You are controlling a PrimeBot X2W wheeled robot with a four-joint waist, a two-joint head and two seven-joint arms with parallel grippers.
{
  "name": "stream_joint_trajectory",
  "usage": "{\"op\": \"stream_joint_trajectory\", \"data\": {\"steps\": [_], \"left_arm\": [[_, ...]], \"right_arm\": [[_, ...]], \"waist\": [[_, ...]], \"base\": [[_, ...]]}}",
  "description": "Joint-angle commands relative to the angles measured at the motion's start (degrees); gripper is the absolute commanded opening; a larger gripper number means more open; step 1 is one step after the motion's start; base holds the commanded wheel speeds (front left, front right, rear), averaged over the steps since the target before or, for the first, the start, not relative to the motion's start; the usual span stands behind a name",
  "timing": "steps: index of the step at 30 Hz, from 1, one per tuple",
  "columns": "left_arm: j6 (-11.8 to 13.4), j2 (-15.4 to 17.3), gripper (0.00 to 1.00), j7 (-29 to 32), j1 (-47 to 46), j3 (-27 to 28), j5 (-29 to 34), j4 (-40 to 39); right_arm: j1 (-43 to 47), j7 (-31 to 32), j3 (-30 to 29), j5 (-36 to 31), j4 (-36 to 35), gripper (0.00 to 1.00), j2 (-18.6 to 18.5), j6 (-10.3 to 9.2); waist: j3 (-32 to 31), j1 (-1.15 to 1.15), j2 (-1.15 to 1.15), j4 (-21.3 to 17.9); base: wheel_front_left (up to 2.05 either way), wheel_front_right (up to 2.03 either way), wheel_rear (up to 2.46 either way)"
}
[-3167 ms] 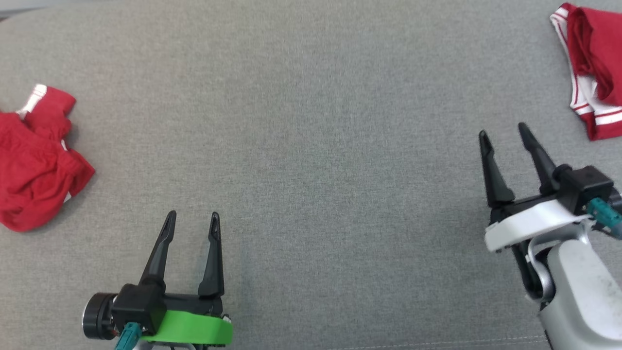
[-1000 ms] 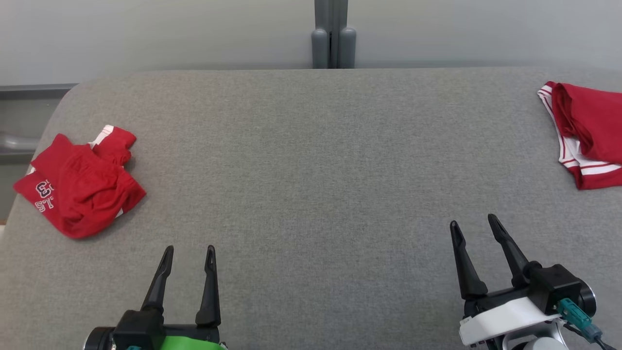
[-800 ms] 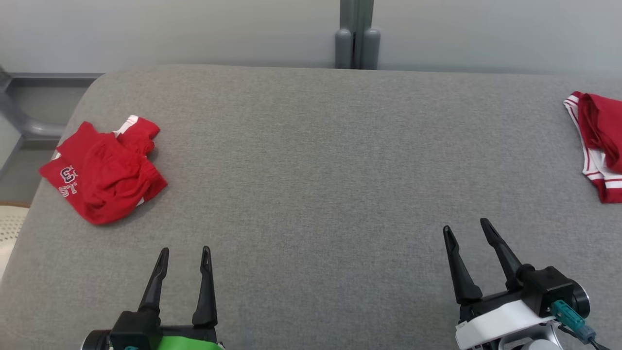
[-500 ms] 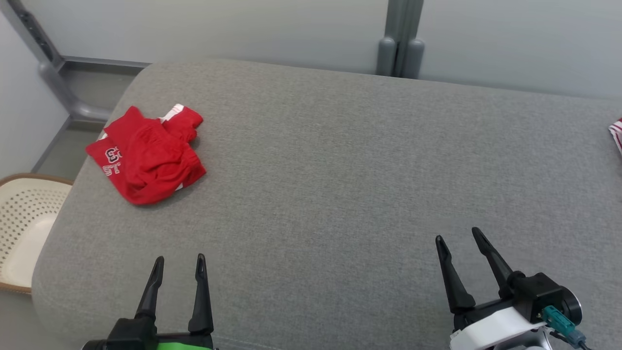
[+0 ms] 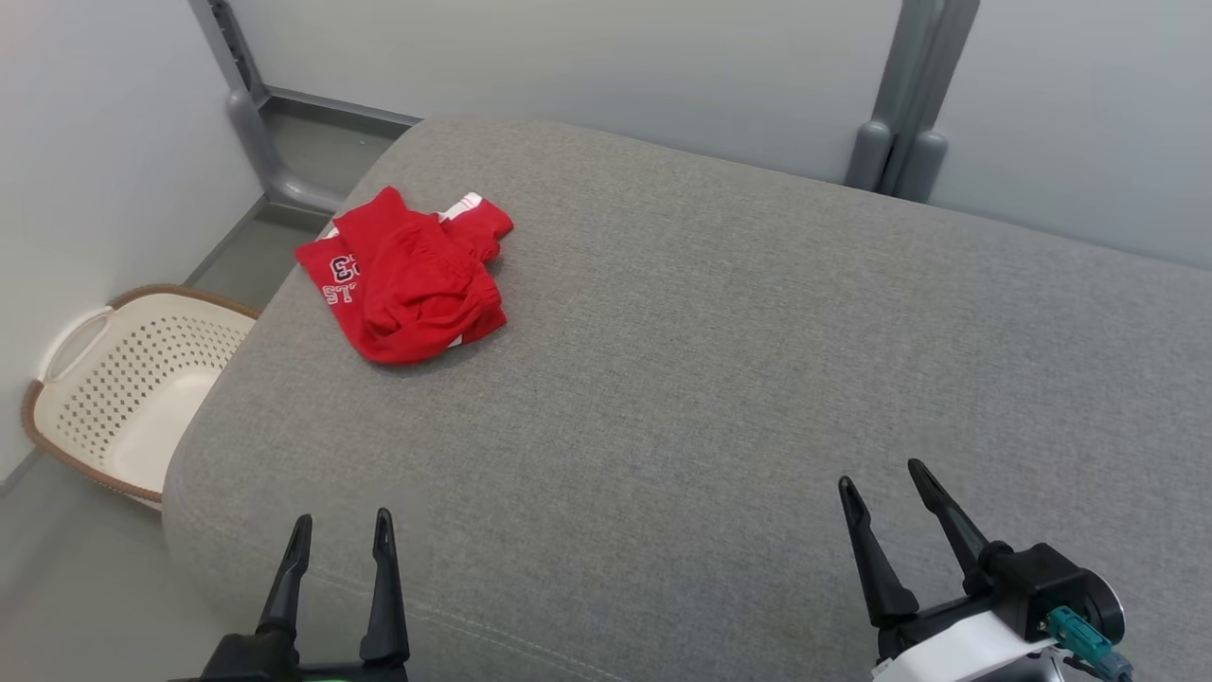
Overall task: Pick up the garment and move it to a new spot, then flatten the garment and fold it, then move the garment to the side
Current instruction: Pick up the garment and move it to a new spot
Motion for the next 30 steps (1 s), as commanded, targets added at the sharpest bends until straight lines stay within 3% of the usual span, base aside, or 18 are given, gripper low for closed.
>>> {"op": "stream_joint_trajectory", "data": {"steps": [1,17,23,30], "left_arm": [[0.24,0.03,1.00,0.01,1.00,0.35,-0.20,-0.24],[1.31,0.03,1.00,0.01,-3.97,1.82,-0.33,-1.27],[-1.56,0.09,1.00,0.01,-15.15,5.66,1.56,0.37],[-5.53,4.51,1.00,2.86,-36.29,7.15,1.74,17.13]], "right_arm": [[0.63,-0.16,0.00,0.18,0.14,1.00,-0.15,0.00],[-2.21,-0.16,0.23,-0.62,-0.23,1.00,-1.98,0.00],[-5.50,-0.16,-0.18,-1.82,-1.35,1.00,-5.12,0.00],[-9.73,-0.16,-0.28,-2.68,-2.46,1.00,-9.71,0.00]], "waist": [[-0.24,0.00,0.00,1.65],[5.08,0.00,0.00,2.45],[12.93,0.00,0.00,1.13],[22.06,0.00,0.00,-0.86]], "base": [[0.00,0.00,0.00],[0.00,0.00,0.00],[0.00,0.00,0.00],[0.00,0.00,0.00]]}}
